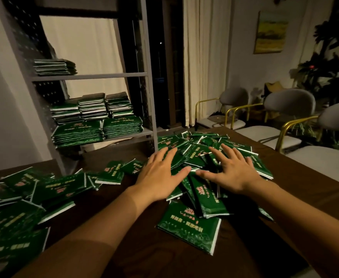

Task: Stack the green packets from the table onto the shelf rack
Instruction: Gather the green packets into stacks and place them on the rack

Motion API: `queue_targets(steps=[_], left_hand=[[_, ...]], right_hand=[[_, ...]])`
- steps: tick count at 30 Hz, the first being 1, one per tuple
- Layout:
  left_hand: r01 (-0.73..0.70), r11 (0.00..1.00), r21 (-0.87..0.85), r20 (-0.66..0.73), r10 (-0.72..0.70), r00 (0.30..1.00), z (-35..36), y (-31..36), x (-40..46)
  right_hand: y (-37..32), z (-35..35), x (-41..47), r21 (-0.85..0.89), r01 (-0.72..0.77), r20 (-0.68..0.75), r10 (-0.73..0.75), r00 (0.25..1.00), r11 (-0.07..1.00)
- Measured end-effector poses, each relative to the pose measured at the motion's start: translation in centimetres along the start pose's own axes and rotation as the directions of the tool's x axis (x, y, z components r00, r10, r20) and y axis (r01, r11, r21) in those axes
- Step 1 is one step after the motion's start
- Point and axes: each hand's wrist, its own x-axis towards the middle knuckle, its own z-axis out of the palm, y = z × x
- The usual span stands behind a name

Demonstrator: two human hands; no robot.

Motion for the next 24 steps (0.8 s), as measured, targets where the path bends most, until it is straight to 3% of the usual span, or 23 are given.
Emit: queue_targets(steps=[5, 10, 20, 24], left_hand=[[0.012, 1.0, -0.011, 0.024, -0.012, 1.0, 1.3, 0.7, 4.2], [0.014, 0.991, 0.132, 0.187, -0.039, 0.982, 3.1, -0.3, 6.2], [-0.051, 0.996, 0.068, 0.127, 0.042, 0.991, 2.5, -1.5, 0.2], [-0.05, 0.992, 0.116, 0.145, 0.033, 0.989, 2.0, -1.7, -2.7]], right_hand=[[1.2, 0.3, 1.2, -0.032, -0.019, 0.042, 0.021, 0.999, 0.999], [1.7, 0.8, 1.4, -0.054, 0.044, 0.174, -0.034, 0.984, 0.998], [0.0, 1.2, -1.6, -0.059, 0.164, 0.105, -0.158, 0.982, 0.985], [-1.7, 2.0, -3.2, -0.059, 0.181, 0.082, -0.176, 0.981, 0.982]])
